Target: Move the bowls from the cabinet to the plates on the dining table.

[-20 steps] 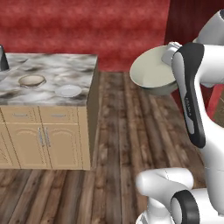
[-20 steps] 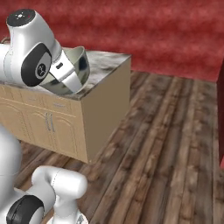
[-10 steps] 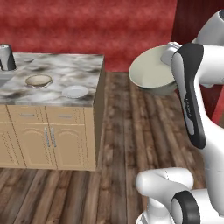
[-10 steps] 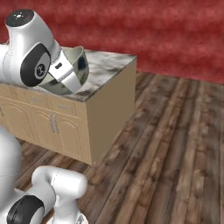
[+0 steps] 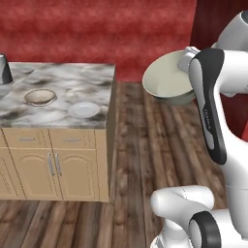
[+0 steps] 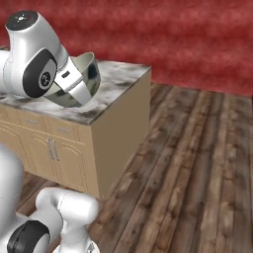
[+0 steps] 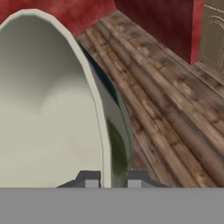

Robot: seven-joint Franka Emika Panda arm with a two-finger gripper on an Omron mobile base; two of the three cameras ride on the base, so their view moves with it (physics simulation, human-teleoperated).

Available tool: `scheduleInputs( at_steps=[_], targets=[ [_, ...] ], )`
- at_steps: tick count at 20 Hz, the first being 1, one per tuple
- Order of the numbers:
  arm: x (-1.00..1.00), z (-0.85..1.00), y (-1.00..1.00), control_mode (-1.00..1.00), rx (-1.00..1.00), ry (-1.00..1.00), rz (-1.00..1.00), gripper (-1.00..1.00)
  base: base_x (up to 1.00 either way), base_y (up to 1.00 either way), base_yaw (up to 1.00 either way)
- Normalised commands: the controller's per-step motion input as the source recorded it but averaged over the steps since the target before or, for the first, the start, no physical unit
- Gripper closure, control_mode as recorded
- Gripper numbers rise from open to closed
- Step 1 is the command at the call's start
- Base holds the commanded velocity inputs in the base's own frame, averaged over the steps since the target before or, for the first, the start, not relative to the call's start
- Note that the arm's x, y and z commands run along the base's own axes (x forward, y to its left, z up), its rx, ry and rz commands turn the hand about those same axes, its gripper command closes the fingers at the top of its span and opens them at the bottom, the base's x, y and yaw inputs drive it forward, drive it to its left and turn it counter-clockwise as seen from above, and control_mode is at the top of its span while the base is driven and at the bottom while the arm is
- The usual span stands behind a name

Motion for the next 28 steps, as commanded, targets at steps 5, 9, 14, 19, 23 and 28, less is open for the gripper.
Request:
scheduleInputs(
  at_steps=[5,9,14,19,23,28],
  targets=[
    [0.0,0.0,0.0,1.0,0.0,0.0,0.0,1.0,0.62,0.13,-0.02],
    [0.0,0.0,0.0,1.0,0.0,0.0,0.0,1.0,0.62,0.03,0.0],
    [0.0,0.0,0.0,1.0,0.0,0.0,0.0,1.0,0.62,0.02,0.0],
    [0.0,0.0,0.0,1.0,0.0,0.0,0.0,1.0,0.62,0.07,0.0],
    [0.0,0.0,0.0,1.0,0.0,0.0,0.0,1.0,0.62,0.08,-0.01],
    [0.0,0.0,0.0,1.0,0.0,0.0,0.0,1.0,0.44,0.4,-0.04]
  ],
)
